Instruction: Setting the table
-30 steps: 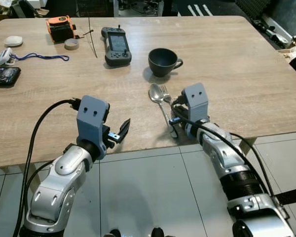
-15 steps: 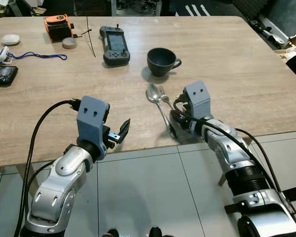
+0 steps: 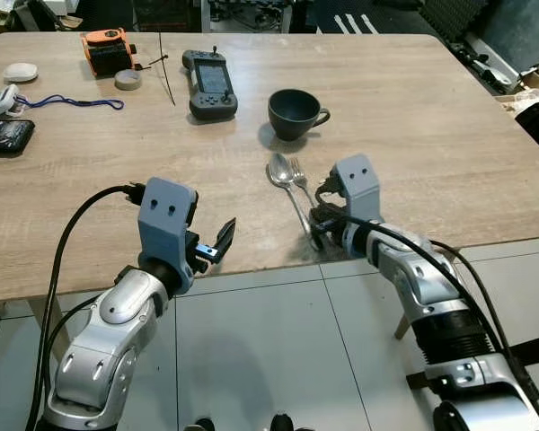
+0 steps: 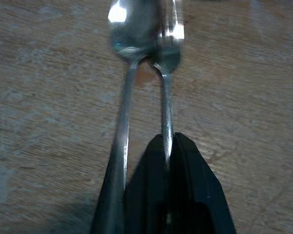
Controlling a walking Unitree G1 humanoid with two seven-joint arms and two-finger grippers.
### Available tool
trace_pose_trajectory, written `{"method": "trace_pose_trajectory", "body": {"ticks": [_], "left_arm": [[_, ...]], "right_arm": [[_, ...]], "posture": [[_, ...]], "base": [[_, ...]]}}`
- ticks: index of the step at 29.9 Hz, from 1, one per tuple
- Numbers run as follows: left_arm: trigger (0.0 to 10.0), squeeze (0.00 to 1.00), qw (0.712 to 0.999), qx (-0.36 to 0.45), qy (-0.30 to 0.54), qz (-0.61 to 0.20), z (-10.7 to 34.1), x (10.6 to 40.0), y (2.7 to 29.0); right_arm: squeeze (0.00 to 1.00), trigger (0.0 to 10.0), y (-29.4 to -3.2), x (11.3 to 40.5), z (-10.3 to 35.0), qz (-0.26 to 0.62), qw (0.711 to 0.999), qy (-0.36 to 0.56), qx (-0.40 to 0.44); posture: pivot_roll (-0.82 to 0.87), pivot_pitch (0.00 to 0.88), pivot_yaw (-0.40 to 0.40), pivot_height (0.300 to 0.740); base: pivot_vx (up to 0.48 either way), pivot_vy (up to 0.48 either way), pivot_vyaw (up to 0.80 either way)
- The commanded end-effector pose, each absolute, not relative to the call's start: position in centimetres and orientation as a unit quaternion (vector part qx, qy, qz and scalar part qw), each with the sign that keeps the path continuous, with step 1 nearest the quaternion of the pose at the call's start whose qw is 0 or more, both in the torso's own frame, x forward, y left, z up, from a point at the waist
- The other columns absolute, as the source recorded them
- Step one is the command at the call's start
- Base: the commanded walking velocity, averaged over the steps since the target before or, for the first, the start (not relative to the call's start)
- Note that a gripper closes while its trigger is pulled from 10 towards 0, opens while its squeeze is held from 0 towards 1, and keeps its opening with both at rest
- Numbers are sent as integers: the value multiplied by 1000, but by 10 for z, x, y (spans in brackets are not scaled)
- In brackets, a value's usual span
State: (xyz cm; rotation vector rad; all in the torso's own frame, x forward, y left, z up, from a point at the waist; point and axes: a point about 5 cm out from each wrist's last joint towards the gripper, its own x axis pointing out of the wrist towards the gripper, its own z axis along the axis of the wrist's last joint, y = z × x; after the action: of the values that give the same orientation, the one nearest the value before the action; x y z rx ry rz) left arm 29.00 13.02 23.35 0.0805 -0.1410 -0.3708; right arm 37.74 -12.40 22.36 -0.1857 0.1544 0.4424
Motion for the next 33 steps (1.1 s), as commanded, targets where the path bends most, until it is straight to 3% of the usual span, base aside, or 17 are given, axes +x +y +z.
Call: {"method": "trace_pose_trajectory", "body": {"ticks": [1,10,11,12,21,24,33], "left_arm": [[10000,0,979,40,-68,-187,232,287,130],[10000,0,979,43,-68,-186,233,288,131],[10000,0,979,42,-69,-187,233,288,130],[10000,0,979,42,-69,-187,233,288,130],[10000,0,979,35,-74,-186,237,289,129],[10000,0,979,2,-89,-182,248,291,128],[10000,0,978,-16,-96,-185,257,295,125]], "right_arm": [[0,0,-128,373,188,211,963,149,-74],[0,0,-123,374,194,197,972,117,-46],[0,1490,-120,375,210,198,978,64,-32],[0,10000,-119,376,220,192,981,34,-20],[0,10000,-125,369,269,155,980,-114,54],[0,10000,-143,351,291,75,969,-223,70],[0,10000,-163,338,274,-3,969,-235,75]], "posture": [[86,324,-21,740],[92,326,-13,740],[93,326,-12,740],[92,326,-11,740],[104,314,1,740],[106,290,14,740],[101,266,39,740]], "base": [[0,0,0],[0,0,0],[0,0,0],[0,0,0],[0,0,0],[0,0,0],[0,0,0]]}}
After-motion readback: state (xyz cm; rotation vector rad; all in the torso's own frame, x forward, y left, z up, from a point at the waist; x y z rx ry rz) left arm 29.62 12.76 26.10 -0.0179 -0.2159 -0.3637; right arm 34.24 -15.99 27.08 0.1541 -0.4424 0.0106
